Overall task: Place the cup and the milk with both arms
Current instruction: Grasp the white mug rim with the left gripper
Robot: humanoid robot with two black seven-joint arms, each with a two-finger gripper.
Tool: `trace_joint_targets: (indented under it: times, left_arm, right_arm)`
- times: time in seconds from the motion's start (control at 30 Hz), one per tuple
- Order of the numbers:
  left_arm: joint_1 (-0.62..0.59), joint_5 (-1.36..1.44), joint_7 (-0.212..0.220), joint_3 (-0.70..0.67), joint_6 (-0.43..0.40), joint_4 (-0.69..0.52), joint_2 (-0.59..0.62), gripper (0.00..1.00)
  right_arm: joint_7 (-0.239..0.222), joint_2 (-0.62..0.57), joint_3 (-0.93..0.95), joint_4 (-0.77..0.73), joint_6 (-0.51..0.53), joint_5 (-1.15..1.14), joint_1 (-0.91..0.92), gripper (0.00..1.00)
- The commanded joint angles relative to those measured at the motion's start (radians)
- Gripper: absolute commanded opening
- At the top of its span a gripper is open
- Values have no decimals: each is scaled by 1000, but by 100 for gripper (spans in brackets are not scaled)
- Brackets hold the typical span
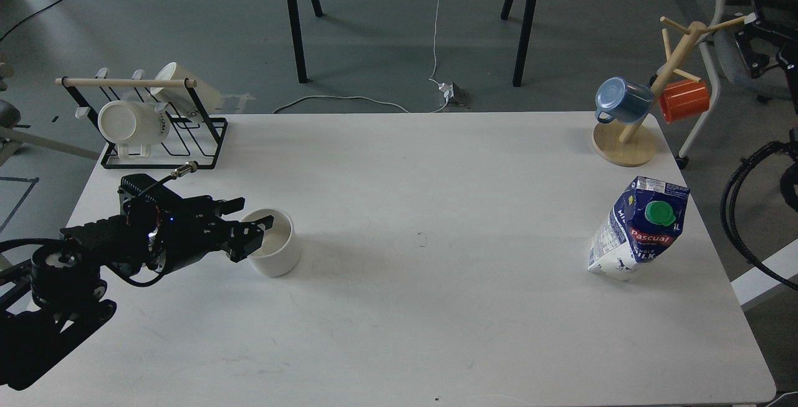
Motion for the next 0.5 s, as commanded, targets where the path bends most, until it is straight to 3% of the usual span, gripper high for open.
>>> trace_joint_targets:
  times: [0.0, 0.17, 0.27, 0.33, 0.4, 0.47]
  left_arm:
    - [-18, 0, 0, 12, 0, 59, -40, 63]
    - [-46, 0, 3, 34, 0, 125, -71, 62]
    - [-67, 0, 3, 55, 0, 146, -76, 55]
    - [-69, 0, 0, 55, 0, 150, -76, 41]
    - [-68, 0, -2, 57, -6, 150, -76, 20]
    - [-66, 0, -2, 60, -6, 160, -76, 10]
  right_arm:
    - [0, -1, -2, 0, 0, 0, 6, 99]
    - [0, -1, -3, 0, 0, -2, 10, 99]
    - [0, -1, -3, -2, 0, -2, 10, 99]
    - [0, -1, -3, -2, 0, -2, 10, 99]
    - [0, -1, -3, -4, 0, -2, 10, 99]
    - [0, -2, -3, -4, 0, -2, 10, 99]
